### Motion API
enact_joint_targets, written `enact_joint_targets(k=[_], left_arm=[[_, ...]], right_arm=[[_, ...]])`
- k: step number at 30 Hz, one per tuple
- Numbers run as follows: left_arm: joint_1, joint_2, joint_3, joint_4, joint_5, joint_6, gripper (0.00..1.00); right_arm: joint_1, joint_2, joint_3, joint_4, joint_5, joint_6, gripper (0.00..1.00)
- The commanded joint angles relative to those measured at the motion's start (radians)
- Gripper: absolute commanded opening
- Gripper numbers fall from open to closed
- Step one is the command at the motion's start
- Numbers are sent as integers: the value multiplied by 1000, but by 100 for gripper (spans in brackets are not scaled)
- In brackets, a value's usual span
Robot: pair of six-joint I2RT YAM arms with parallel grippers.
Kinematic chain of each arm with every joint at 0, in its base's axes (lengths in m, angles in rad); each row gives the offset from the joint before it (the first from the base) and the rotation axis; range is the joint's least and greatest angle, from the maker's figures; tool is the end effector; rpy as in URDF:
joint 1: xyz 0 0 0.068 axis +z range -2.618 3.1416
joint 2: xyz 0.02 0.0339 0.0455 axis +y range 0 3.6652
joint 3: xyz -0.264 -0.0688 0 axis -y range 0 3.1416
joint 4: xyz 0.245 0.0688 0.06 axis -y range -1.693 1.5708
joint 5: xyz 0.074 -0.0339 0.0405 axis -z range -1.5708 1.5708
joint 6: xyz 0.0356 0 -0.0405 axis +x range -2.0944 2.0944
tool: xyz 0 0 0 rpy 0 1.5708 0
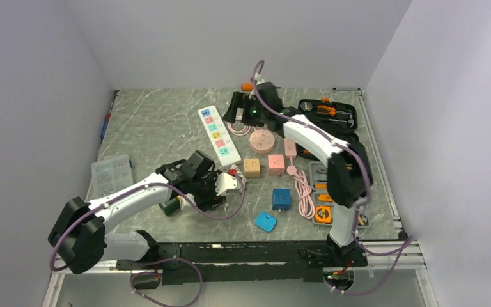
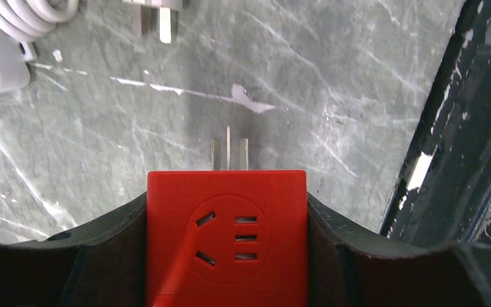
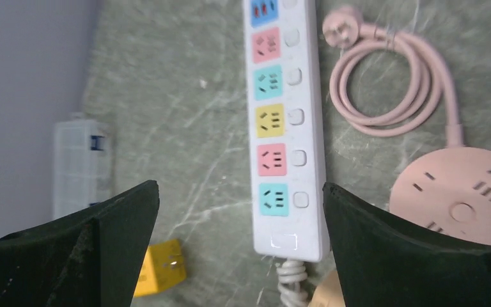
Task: Pull the plug off the socket
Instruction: Place the socket at the center of the board.
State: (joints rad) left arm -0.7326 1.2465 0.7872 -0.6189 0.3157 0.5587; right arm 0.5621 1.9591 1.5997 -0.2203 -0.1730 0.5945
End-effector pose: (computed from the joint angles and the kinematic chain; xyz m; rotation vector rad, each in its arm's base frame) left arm 0.1659 -0.1641 0.2139 1.6727 2.0448 -0.4762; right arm 0.3874 0.2512 0.2681 -0.0695 2.2660 0.8335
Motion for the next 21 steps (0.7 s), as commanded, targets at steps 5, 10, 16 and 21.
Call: enact_joint_targets(k=[5,10,16,21], left_arm=[[-36,87,-29,251,80,-88,0],[-77,158,-8,277,112,-113,0],[-100,248,68,228,101,-82,28],[-110,288,93,175,113,-64,76]], right_arm=[[-83,-359,-323,88,3,24,100],[-119,-454,-467,99,-7,90,100],[-178,-522,-699,363,-271,185,100],[-176,-601,-719,241,-169,97,100]])
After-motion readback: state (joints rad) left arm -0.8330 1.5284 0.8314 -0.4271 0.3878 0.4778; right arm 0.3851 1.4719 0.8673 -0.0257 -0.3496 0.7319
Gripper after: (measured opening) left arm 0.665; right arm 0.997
